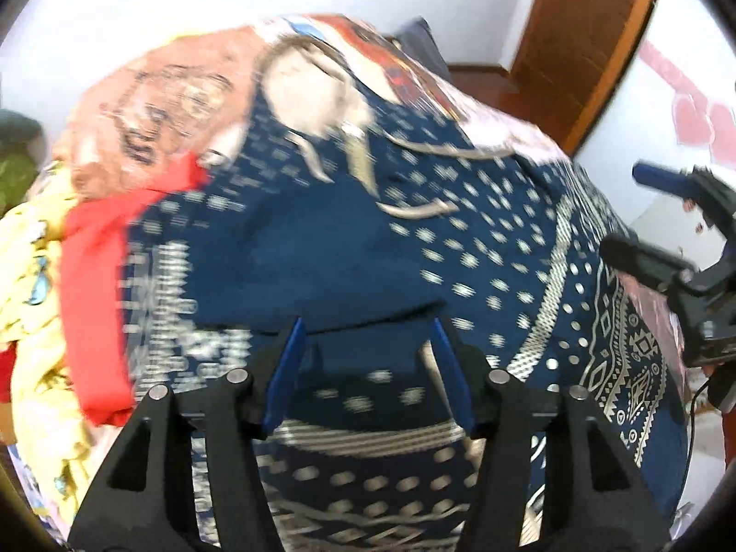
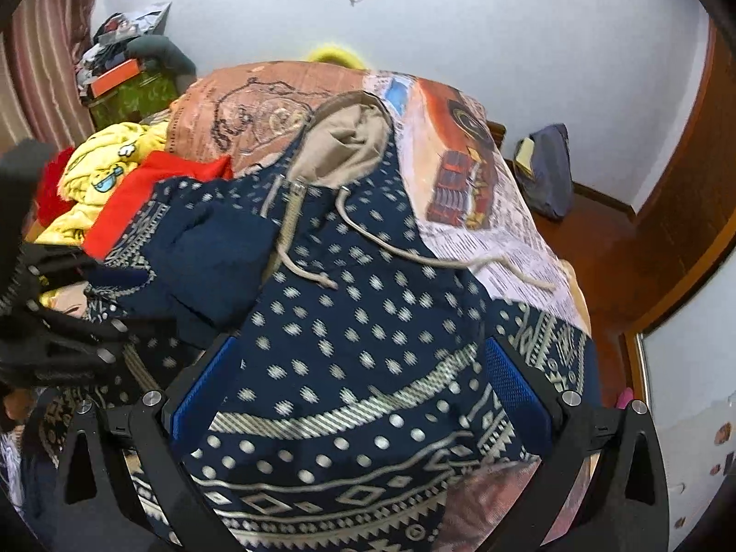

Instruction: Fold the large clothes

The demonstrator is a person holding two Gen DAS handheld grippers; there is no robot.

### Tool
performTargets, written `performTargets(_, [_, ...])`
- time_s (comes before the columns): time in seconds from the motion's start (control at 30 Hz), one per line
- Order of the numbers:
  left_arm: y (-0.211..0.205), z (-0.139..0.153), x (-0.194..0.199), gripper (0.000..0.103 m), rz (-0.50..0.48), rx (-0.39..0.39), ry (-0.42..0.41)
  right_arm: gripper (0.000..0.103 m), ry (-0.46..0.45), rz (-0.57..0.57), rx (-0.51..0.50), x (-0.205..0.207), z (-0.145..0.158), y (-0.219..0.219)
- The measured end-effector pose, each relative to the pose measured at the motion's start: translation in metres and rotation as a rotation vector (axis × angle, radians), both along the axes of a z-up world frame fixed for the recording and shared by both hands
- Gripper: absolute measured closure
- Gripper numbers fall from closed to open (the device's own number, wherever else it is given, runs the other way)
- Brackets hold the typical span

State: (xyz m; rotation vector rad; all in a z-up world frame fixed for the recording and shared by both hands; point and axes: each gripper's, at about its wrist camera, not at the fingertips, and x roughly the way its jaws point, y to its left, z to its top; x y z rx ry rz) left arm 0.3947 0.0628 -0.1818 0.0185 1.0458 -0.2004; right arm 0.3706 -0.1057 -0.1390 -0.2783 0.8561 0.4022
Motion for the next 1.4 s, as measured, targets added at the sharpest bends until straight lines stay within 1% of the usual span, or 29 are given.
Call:
performTargets(0.1, [0.039,0.021,-0.007,0.041,0.067,0.007,-0.055,0.000,-0.019,0.035,-0.003,0.001,0.005,0.021])
performTargets(0.2, [0.079,0.035,-0.015,0.038,0.144,0.054,-0.106,0.000,-0.030,0.077,-0.003,0.001,0.007,0.044])
performTargets(0.33, [0.121,0.036,-0.025,0.037,0.211,0.093,-0.123,0.000,-0.024,0.147,-0.020,0.004,0.001,0.083])
performTargets(0.43, [0.147,0.025,-0.033,0.037,0.250,0.104,-0.105,0.000,0.022,0.211,-0.063,0.007,-0.010,0.116])
performTargets(0.57, [0.173,0.003,-0.043,0.037,0.292,0.107,-0.061,0.000,0.072,0.281,-0.106,0.014,-0.031,0.159])
performTargets(0.7, [0.184,-0.020,-0.047,0.037,0.306,0.100,-0.021,0.001,0.118,0.324,-0.152,0.019,-0.054,0.192])
performTargets(0.83, [0.187,-0.038,-0.048,0.037,0.305,0.105,0.008,0.002,0.113,0.356,-0.204,0.022,-0.073,0.214])
performTargets(0.9, [0.188,-0.043,-0.048,0.037,0.301,0.108,0.013,0.007,0.103,0.373,-0.221,0.022,-0.081,0.221])
performTargets(0.97, [0.188,-0.048,-0.048,0.037,0.298,0.117,0.016,0.020,0.104,0.385,-0.247,0.023,-0.089,0.227])
performTargets(1.03, [0.187,-0.052,-0.048,0.037,0.292,0.128,0.022,0.026,0.103,0.394,-0.274,0.024,-0.097,0.232])
performTargets(1.07, [0.186,-0.053,-0.048,0.037,0.291,0.132,0.023,0.034,0.102,0.400,-0.279,0.024,-0.100,0.233])
performTargets(1.1, [0.186,-0.055,-0.048,0.037,0.290,0.135,0.024,0.038,0.105,0.410,-0.281,0.024,-0.102,0.234])
performTargets(1.13, [0.186,-0.056,-0.048,0.037,0.289,0.133,0.026,0.046,0.108,0.418,-0.279,0.024,-0.103,0.235])
performTargets(1.2, [0.185,-0.057,-0.047,0.037,0.288,0.127,0.029,0.054,0.088,0.426,-0.283,0.023,-0.101,0.234])
performTargets(1.27, [0.185,-0.058,-0.046,0.037,0.292,0.124,0.031,0.077,0.067,0.423,-0.289,0.022,-0.099,0.232])
performTargets(1.33, [0.183,-0.058,-0.045,0.037,0.294,0.122,0.032,0.090,0.058,0.403,-0.282,0.025,-0.094,0.227])
performTargets(1.4, [0.180,-0.056,-0.043,0.037,0.294,0.119,0.030,0.090,0.074,0.385,-0.231,0.031,-0.085,0.218])
